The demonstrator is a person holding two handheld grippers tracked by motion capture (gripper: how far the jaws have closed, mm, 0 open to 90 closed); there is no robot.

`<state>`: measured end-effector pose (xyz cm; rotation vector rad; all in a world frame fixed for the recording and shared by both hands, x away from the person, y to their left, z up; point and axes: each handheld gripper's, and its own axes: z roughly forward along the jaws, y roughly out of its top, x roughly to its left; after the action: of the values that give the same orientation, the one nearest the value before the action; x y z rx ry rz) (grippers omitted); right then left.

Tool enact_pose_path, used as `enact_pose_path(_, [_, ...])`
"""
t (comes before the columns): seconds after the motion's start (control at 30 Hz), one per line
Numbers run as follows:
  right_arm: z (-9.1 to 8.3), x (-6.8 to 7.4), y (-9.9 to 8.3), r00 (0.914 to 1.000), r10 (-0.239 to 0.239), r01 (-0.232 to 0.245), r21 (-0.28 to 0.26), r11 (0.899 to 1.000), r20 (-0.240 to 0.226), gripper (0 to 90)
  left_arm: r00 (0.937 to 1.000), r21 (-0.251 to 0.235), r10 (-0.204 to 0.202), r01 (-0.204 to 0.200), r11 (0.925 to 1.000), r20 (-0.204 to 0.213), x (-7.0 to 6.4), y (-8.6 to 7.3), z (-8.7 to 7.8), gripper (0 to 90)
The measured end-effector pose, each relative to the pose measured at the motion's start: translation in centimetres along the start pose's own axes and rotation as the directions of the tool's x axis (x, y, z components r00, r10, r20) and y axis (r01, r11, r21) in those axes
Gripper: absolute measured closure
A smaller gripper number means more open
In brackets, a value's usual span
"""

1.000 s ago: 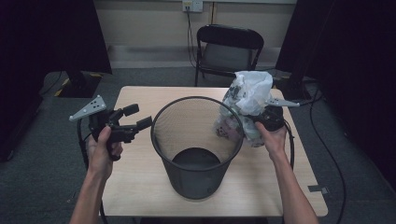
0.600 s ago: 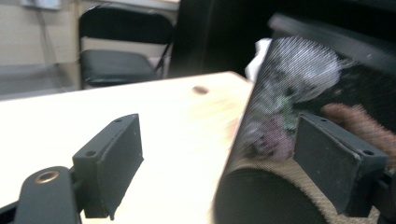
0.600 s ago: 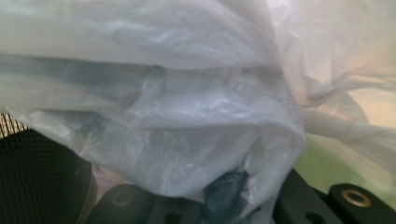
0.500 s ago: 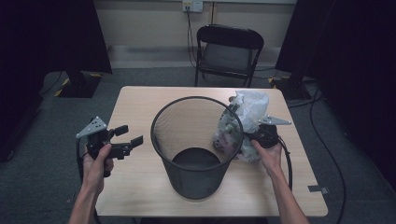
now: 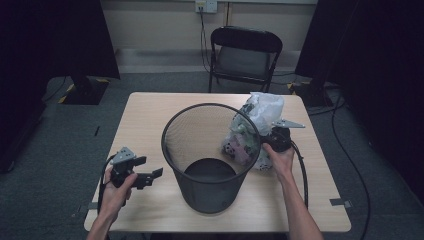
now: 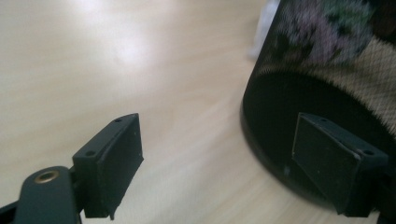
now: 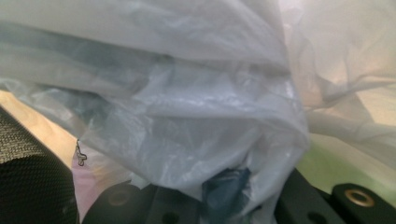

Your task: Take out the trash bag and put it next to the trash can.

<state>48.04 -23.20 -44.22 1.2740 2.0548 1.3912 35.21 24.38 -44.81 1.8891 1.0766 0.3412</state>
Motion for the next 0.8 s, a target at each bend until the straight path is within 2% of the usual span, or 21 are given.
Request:
enact_pose_path(0.03, [0.1,-0.1,0.1,1.0,0.009,-0.009,-0.004,1.0,-0.004,84.6,1.0,0.021,-0.004,0.004,0.9998,-0.006,0.0,-0.4,0.3,15.5])
enact_pose_path(0.13, [0.4,-0.3,0.6,0.9998,0.021,-0.021,-0.013,1.0,-0.003,82.5,0.9993,0.046,-0.015,0.017,0.9988,-0.035,-0.1,-1.7,1.3,15.5])
enact_pose_path(0.2, [0.5,-0.3,1.0,0.9997,0.022,-0.022,-0.014,1.0,-0.008,81.0,0.9996,0.069,-0.008,0.01,0.9975,-0.028,-0.1,-2.5,2.0,15.5])
enact_pose_path(0.27, [0.5,-0.3,1.3,0.9999,0.013,-0.014,-0.013,1.0,-0.009,80.0,0.9999,0.135,-0.01,0.011,0.9908,-0.006,-0.1,-3.3,2.9,15.6])
enact_pose_path(0.3, [0.5,-0.3,1.5,0.9999,0.01,-0.01,-0.014,1.0,-0.007,78.9,0.9998,0.154,-0.009,0.012,0.9879,-0.02,-0.2,-3.6,3.1,15.8])
enact_pose_path(0.37, [0.3,-0.3,1.6,0.9996,0.018,-0.019,-0.027,0.999,-0.02,76.2,0.9994,0.123,-0.009,0.013,0.9924,-0.032,-0.4,-3.9,3.3,15.3])
enact_pose_path(0.4, [0.2,-0.2,1.6,0.9992,0.022,-0.023,-0.03,0.999,-0.032,74.0,0.9994,0.119,-0.01,0.014,0.9928,-0.032,-0.4,-3.9,3.3,15.3])
enact_pose_path(0.47, [0.0,0.0,1.6,0.999,0.024,-0.025,-0.033,0.999,-0.037,69.4,0.9979,0.117,0.011,-0.004,0.9931,-0.063,-0.4,-4.0,3.4,15.6])
enact_pose_path(0.5, [-0.1,0.2,1.5,0.9988,0.027,-0.029,-0.035,0.999,-0.042,66.4,0.9964,0.12,0.032,-0.022,0.9925,-0.078,-0.4,-4.0,3.4,15.6])
enact_pose_path(0.57, [-0.4,0.4,1.4,0.9979,0.044,-0.046,-0.047,0.998,-0.048,56.9,0.9939,0.115,0.046,-0.035,0.9928,-0.1,-0.6,-4.2,3.5,15.5])
enact_pose_path(0.6, [-0.9,0.6,1.3,0.9973,0.056,-0.059,-0.058,0.997,-0.047,46.9,0.9898,0.132,0.079,-0.063,0.9892,-0.118,-0.9,-4.2,3.7,15.3])
enact_pose_path(0.67, [-1.3,0.8,1.4,0.9969,0.067,-0.069,-0.054,0.996,-0.04,35.0,0.9813,0.155,0.127,-0.105,0.9824,-0.145,-1.3,-4.1,3.9,14.6])
enact_pose_path(0.7, [-1.3,0.8,1.4,0.9969,0.067,-0.069,-0.054,0.996,-0.04,35.0,0.9813,0.155,0.127,-0.105,0.9824,-0.145,-1.3,-4.1,3.9,13.3])
enact_pose_path(0.8, [-2.0,1.1,1.5,0.9962,0.081,-0.083,-0.054,0.995,-0.034,24.6,0.9821,0.155,0.122,-0.1,0.9829,-0.144,-1.3,-4.1,4.0,13.1])
